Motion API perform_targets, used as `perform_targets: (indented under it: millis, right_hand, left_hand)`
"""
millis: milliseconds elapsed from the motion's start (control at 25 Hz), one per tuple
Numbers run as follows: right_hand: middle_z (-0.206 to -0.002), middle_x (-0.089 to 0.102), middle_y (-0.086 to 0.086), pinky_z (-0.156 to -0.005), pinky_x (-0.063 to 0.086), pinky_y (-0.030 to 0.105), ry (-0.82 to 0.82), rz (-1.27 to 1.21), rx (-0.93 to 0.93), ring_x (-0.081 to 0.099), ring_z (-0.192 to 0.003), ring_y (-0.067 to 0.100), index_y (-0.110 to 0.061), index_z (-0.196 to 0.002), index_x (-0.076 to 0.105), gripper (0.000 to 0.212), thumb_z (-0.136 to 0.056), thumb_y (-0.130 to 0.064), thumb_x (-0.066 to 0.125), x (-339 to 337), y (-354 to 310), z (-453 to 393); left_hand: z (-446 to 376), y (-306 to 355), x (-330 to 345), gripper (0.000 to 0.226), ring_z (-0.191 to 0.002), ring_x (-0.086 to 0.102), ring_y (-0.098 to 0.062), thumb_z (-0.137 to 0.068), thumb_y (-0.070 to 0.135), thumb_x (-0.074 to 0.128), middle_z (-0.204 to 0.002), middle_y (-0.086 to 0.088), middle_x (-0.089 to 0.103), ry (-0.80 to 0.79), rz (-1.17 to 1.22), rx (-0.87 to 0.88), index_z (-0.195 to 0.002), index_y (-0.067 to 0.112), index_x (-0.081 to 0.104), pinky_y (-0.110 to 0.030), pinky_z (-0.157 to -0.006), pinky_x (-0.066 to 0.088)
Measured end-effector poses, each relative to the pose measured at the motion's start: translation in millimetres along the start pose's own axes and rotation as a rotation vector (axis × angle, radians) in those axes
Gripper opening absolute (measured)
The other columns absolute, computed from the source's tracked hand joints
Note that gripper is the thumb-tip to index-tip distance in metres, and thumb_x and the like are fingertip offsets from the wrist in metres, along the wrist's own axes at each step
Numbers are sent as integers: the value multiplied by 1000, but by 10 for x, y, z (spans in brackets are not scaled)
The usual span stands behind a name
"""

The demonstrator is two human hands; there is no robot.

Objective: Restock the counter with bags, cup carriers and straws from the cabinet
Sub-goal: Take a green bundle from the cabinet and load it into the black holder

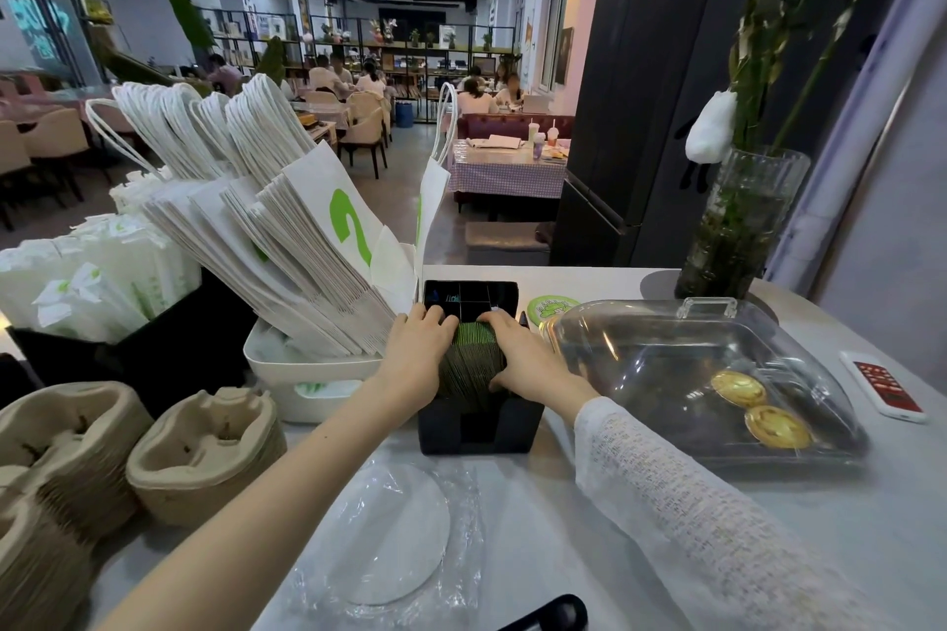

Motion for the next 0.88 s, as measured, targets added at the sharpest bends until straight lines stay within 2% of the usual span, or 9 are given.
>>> perform_targets:
  millis: [200,400,520,600,720,880]
  right_hand:
    - [-142,36,6,-101,44,44,23,-177,27,49,-123,31,-17,-141,32,89,-69,-12,83,54,-110,-41]
    - [-161,10,7,-104,41,41,37,-31,64,43,-133,33,-19,-150,24,94,-75,-20,80,14,-72,20]
    - [-163,5,3,-106,41,40,42,58,63,40,-137,31,-22,-152,22,93,-78,-22,78,-52,-3,63]
    - [-163,10,2,-107,41,41,54,73,48,39,-138,31,-21,-152,25,89,-79,-18,77,-113,39,87]
    - [-159,23,2,-110,33,36,80,78,-1,36,-140,26,-17,-149,32,81,-80,-9,74,-168,87,121]
    - [-150,40,3,-111,27,28,92,18,-27,39,-138,21,-16,-146,38,76,-79,-2,72,-165,168,131]
  left_hand:
    - [43,-44,-52,66,-127,39,-23,-77,7,61,-136,0,45,70,84,43,-138,19,39,-32,-99,32]
    - [44,-62,-55,77,-139,35,-20,-76,7,61,-152,-2,38,37,219,74,-147,20,34,-30,-111,23]
    - [21,3,-64,82,-143,30,-18,-79,29,71,-157,-3,30,58,240,116,-150,21,30,-32,-114,21]
    - [-36,86,-54,83,-146,25,-19,-83,38,69,-158,-3,26,69,268,180,-152,20,25,-32,-118,20]
    - [-100,167,6,74,-148,19,-19,-92,29,62,-160,-1,21,53,312,229,-152,19,20,-31,-119,19]
    - [-89,166,72,66,-147,23,-17,-94,29,58,-158,1,26,67,354,249,-151,21,27,-30,-117,23]
Point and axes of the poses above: each hand's wrist, its own z-axis away from the middle knuckle, its own x-axis out of the palm, y = z × x, the point moved 3 cm from there along -z, towards the middle knuckle
